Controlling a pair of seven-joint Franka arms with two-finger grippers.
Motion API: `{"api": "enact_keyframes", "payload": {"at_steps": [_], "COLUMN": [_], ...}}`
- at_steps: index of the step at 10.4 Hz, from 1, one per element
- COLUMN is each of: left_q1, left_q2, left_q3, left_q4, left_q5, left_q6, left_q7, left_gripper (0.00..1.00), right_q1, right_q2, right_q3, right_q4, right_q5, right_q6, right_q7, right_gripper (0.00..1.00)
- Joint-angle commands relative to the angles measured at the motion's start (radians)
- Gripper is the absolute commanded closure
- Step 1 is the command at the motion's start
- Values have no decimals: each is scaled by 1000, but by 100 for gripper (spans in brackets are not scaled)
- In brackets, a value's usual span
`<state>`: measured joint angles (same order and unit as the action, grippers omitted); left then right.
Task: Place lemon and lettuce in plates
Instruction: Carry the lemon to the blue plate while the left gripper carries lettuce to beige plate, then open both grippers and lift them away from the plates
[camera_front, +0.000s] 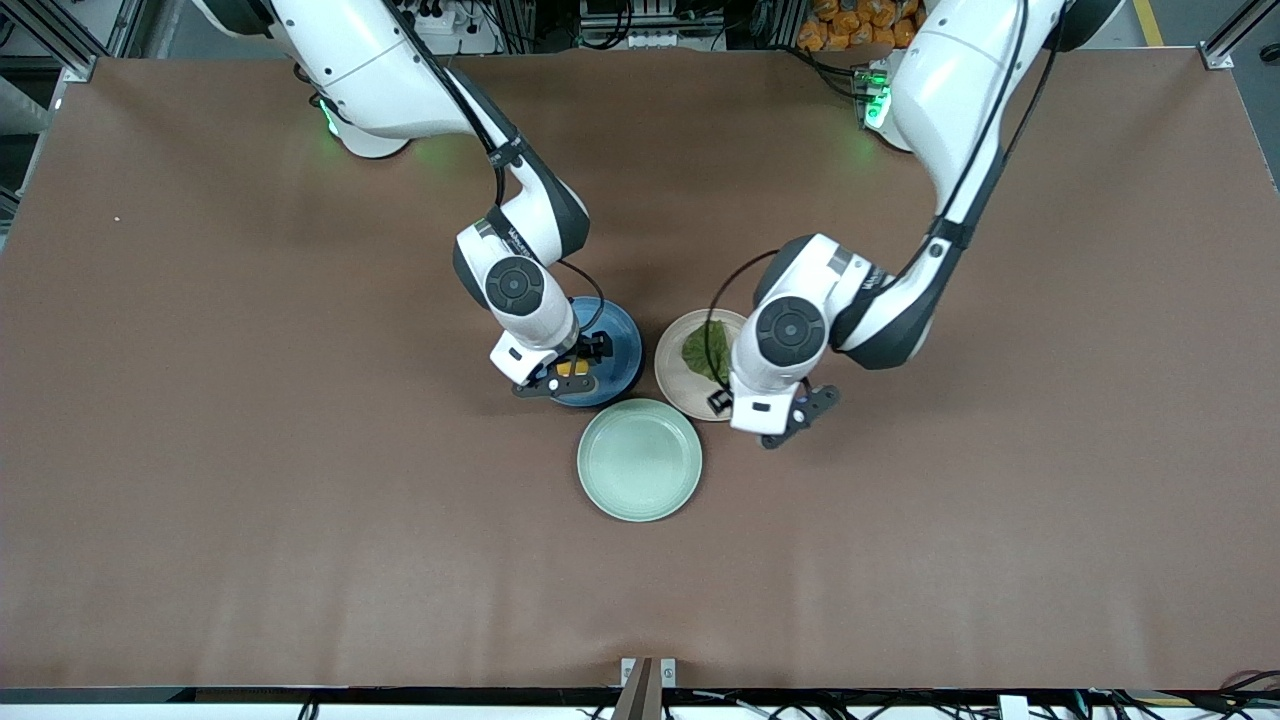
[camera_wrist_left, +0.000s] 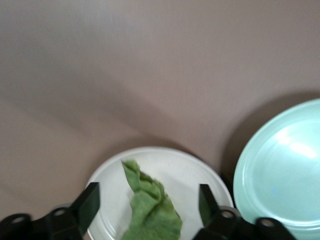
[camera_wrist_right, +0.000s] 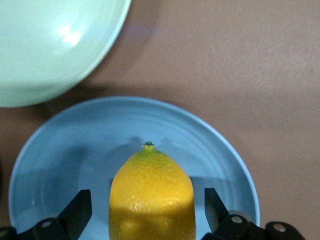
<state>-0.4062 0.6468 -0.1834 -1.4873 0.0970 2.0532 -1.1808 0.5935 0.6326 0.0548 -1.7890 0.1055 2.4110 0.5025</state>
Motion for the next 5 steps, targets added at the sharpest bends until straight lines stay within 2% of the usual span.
{"api": "enact_keyframes", "payload": {"at_steps": [1,3,5], "left_q1": [36,95,153], "left_q2": [-97,-156,-217], "left_q3": [13,13,12], "left_q4": [-16,-18,-18], "left_q5": [33,55,99], "left_q6": [-45,-60,-125], "left_q7": [87,140,301], "left_gripper": [0,0,0], "right_q1": [-18,-37,-75], "right_q2": [3,-4,-23], "right_q3": [7,7,5], "right_q4": [72,135,177], "right_q5": [13,14,11], "right_q6": [-91,-189,-272], "right_q7": [1,-1,-45], "right_gripper": [0,0,0]}}
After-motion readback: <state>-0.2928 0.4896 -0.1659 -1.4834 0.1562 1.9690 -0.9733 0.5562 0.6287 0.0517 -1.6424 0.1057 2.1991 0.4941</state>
